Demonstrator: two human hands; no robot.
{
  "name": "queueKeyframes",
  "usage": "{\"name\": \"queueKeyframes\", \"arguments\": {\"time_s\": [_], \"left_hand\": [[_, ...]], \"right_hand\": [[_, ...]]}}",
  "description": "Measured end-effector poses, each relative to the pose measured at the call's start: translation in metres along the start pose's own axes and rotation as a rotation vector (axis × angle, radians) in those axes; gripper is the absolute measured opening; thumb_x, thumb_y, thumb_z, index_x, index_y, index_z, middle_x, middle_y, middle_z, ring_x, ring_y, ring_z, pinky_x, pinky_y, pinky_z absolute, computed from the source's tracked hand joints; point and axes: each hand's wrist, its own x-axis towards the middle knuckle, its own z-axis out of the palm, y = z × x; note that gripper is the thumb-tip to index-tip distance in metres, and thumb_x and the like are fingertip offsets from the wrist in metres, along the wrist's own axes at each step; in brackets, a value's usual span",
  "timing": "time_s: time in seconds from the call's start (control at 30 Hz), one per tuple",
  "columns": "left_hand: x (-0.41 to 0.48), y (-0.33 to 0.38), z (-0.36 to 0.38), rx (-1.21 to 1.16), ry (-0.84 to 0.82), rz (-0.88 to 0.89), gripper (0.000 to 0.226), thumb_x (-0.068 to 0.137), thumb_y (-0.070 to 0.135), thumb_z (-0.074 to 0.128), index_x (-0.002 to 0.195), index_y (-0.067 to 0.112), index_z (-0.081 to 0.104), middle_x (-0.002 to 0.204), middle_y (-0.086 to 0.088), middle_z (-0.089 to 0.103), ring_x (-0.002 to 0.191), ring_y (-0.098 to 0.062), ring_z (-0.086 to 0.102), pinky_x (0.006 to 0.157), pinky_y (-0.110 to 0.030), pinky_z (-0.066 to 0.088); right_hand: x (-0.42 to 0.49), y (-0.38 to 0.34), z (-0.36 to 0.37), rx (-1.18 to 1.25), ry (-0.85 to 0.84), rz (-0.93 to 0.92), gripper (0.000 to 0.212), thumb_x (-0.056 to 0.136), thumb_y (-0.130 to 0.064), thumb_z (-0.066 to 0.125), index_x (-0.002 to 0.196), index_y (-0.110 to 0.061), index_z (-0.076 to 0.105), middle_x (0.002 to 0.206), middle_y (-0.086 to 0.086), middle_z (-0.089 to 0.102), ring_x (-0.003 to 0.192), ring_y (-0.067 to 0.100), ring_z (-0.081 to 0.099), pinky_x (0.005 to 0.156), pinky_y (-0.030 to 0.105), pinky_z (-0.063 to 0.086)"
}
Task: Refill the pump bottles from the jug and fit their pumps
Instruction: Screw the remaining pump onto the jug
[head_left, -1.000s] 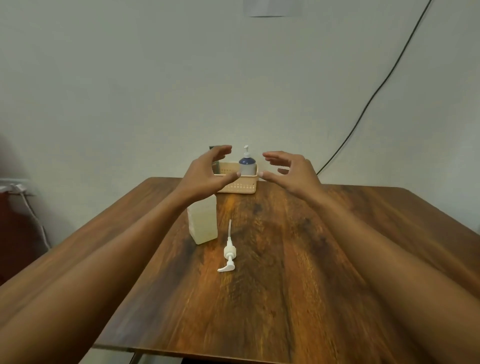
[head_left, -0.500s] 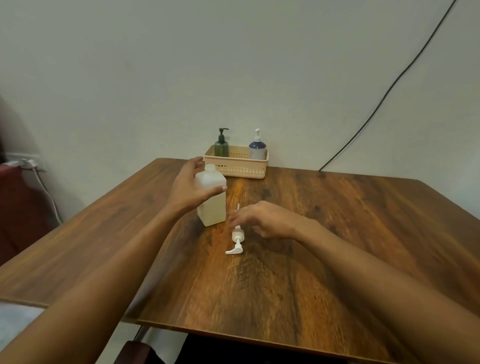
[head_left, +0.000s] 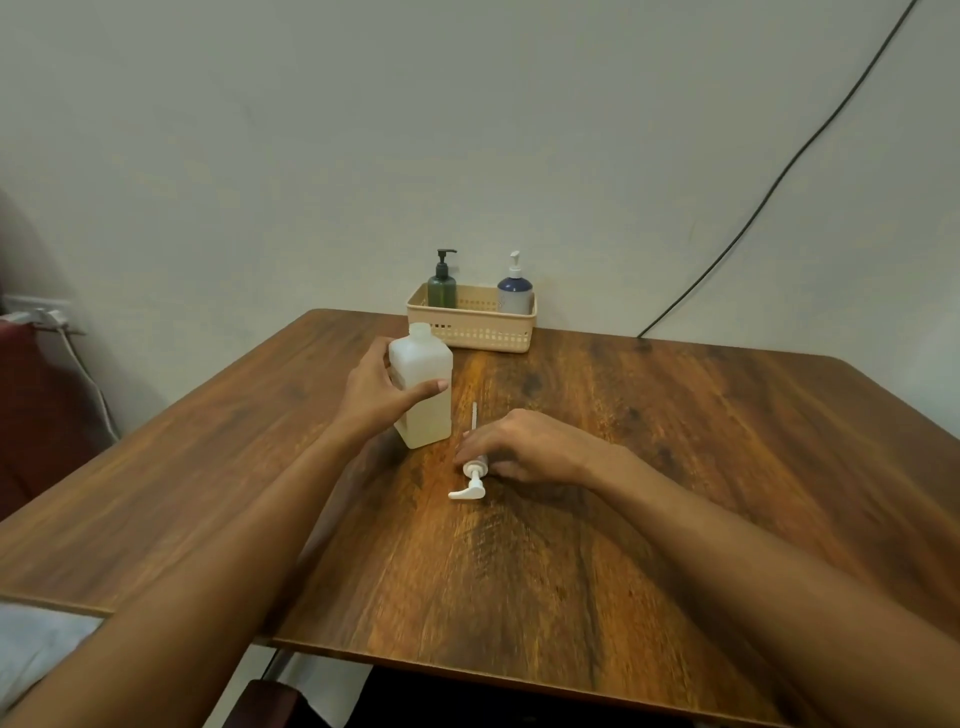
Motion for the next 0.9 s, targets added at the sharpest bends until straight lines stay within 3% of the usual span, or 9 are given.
{"name": "queueKeyframes", "arguments": {"time_s": [0.1,0.3,0.43,0.6,0.7,0.9], "left_hand": [[0.000,0.002,0.000,-0.013,-0.012,-0.005,0.074,0.070,0.054,0.089,0.125,0.026,0.049,0.126,0.006,0.059,0.116,-0.018,0.061,0.086,-0.036,0.061],[-0.001,0.015,0.007,-0.031,-0.060,-0.001,0.080,0.071,0.053,0.089,0.133,0.024,0.049,0.138,-0.001,0.060,0.122,-0.021,0.060,0.094,-0.043,0.060],[-0.005,0.036,0.018,-0.092,-0.121,0.052,0.084,0.071,0.051,0.090,0.138,0.024,0.048,0.138,-0.001,0.059,0.124,-0.023,0.060,0.097,-0.050,0.059],[-0.011,0.063,0.039,-0.097,-0.163,0.111,0.082,0.072,0.051,0.090,0.136,0.023,0.048,0.135,0.001,0.061,0.121,-0.022,0.062,0.096,-0.049,0.059],[-0.013,0.076,0.051,-0.108,-0.188,0.131,0.075,0.072,0.051,0.089,0.130,0.027,0.047,0.132,0.004,0.060,0.121,-0.022,0.062,0.096,-0.047,0.060],[-0.015,0.085,0.067,-0.094,-0.223,0.160,0.077,0.072,0.053,0.089,0.132,0.026,0.048,0.134,0.004,0.059,0.122,-0.021,0.061,0.097,-0.046,0.059]], "right_hand": [[-0.008,0.003,-0.012,0.110,0.132,0.041,0.037,0.101,-0.014,0.074,0.137,-0.021,0.073,0.133,-0.003,0.077,0.121,0.011,0.072,0.106,0.040,0.058],[-0.038,0.010,-0.062,0.387,0.486,0.200,0.049,0.092,-0.019,0.086,0.137,-0.032,0.072,0.131,-0.017,0.074,0.121,-0.002,0.070,0.103,0.019,0.057],[-0.058,0.012,-0.107,0.590,0.762,0.226,0.046,0.090,-0.015,0.088,0.134,-0.015,0.075,0.125,-0.005,0.080,0.115,0.010,0.077,0.101,0.029,0.061],[-0.072,0.014,-0.148,0.626,1.045,0.238,0.045,0.090,-0.018,0.090,0.130,-0.009,0.074,0.119,0.004,0.082,0.111,0.021,0.080,0.100,0.042,0.064],[-0.074,0.015,-0.166,0.702,1.128,0.191,0.045,0.090,-0.015,0.089,0.130,-0.001,0.073,0.118,0.015,0.081,0.110,0.032,0.080,0.097,0.050,0.064],[-0.076,0.011,-0.185,0.755,1.131,0.160,0.043,0.094,-0.014,0.084,0.131,0.002,0.070,0.118,0.018,0.080,0.108,0.032,0.080,0.093,0.046,0.066]]}}
